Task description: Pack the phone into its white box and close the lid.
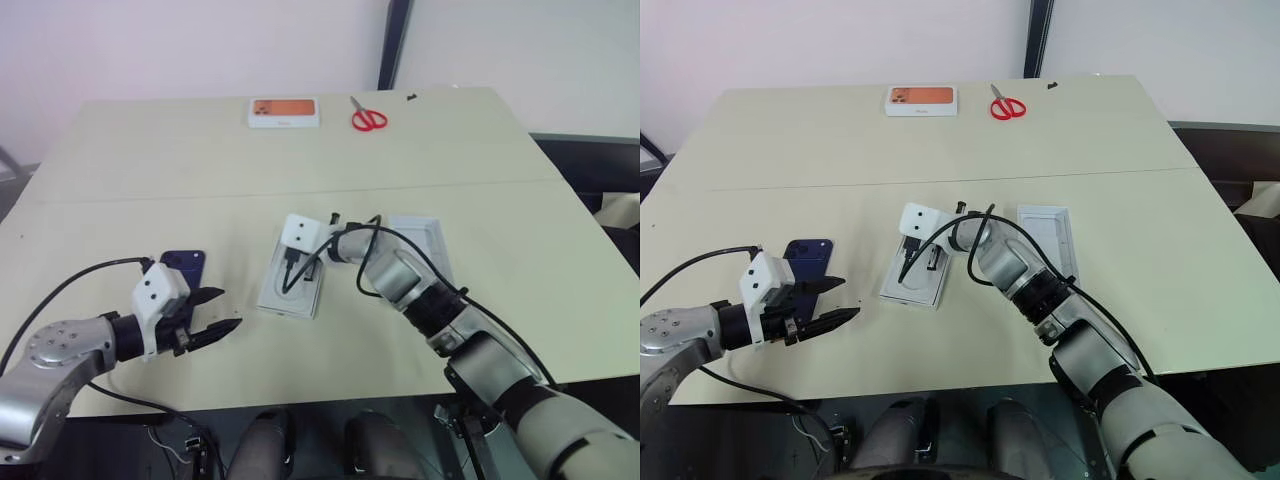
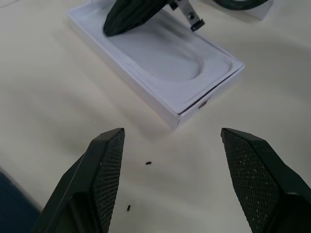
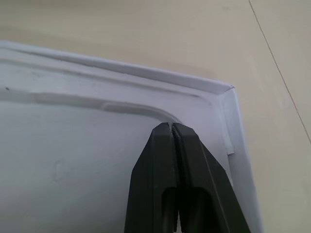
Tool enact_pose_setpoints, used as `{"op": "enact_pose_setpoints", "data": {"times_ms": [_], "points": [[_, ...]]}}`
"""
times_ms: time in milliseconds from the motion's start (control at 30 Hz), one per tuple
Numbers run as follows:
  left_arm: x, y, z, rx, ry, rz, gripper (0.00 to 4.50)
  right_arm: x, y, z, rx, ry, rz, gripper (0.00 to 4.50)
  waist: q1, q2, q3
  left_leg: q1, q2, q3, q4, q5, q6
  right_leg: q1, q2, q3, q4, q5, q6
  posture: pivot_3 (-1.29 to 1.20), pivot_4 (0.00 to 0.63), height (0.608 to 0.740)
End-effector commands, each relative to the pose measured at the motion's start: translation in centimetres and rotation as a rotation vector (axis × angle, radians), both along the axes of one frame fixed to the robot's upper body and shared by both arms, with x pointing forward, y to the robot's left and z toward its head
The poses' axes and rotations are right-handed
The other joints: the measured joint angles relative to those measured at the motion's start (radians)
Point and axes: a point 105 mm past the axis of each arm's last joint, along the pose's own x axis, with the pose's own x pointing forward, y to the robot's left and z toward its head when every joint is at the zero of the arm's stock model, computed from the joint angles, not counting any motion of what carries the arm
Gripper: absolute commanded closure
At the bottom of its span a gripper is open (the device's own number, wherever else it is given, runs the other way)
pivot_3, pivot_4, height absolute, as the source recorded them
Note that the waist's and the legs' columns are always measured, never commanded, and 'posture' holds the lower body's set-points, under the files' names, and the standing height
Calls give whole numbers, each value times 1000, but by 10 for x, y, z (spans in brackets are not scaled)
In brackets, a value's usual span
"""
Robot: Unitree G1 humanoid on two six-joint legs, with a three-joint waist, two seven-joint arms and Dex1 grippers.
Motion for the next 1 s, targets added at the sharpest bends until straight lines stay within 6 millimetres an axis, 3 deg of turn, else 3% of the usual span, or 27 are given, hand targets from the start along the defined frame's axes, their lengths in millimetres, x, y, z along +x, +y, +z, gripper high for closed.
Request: {"op": "enact_pose_setpoints", "data": {"times_ms": [33, 167, 433, 600, 733, 867, 933, 1000], "points": [[0, -3, 9, -15, -33, -6, 1186, -2, 4, 11, 39, -28, 22, 4392, 0, 0, 0, 0, 0, 0, 0, 0, 0, 0, 0, 0, 0, 0, 0, 0, 150, 740], [0, -3, 9, -16, -33, 3, 1186, -6, -10, 20, 36, -68, 49, 4392, 4, 0, 0, 0, 0, 0, 0, 0, 0, 0, 0, 0, 0, 0, 0, 0, 150, 740], [6, 10, 12, -18, -42, 54, 1186, -57, -22, 23, 13, -9, 239, 4392, -1, 0, 0, 0, 0, 0, 0, -2, 4, 0, 0, 0, -1, 0, 0, 0, 150, 740], [11, 16, 12, -19, -48, 87, 1186, -62, -19, 3, -58, 1, 249, 4392, 2, 0, 0, 0, 0, 0, 0, -2, 4, 0, 0, 0, 0, 0, 0, 0, 150, 740], [11, 19, 12, -19, -52, 106, 1186, -61, -36, -1, -127, -10, 244, 4392, 12, 0, 0, 0, 0, 0, 1, -2, 4, 2, 0, 0, -1, 0, 0, 0, 150, 740], [9, 23, 12, -19, -52, 122, 1186, -67, -37, 21, -26, -23, 270, 4392, 8, 0, 0, 0, 0, -1, 2, -2, 4, 2, 0, -1, -2, 0, 0, 0, 150, 740], [6, 21, 13, -26, -51, 116, 1186, -83, -35, 31, 43, 27, 333, 4392, 7, 0, 0, 0, 0, -1, 1, -2, 4, 2, 0, -1, -2, 0, 0, 0, 150, 740], [1, 17, 12, -24, -48, 90, 1186, -103, -38, 34, 76, 97, 405, 3875, 7, 0, 0, 0, 0, -1, 1, -2, 4, 2, 0, -1, -2, 0, 0, 0, 150, 740]]}}
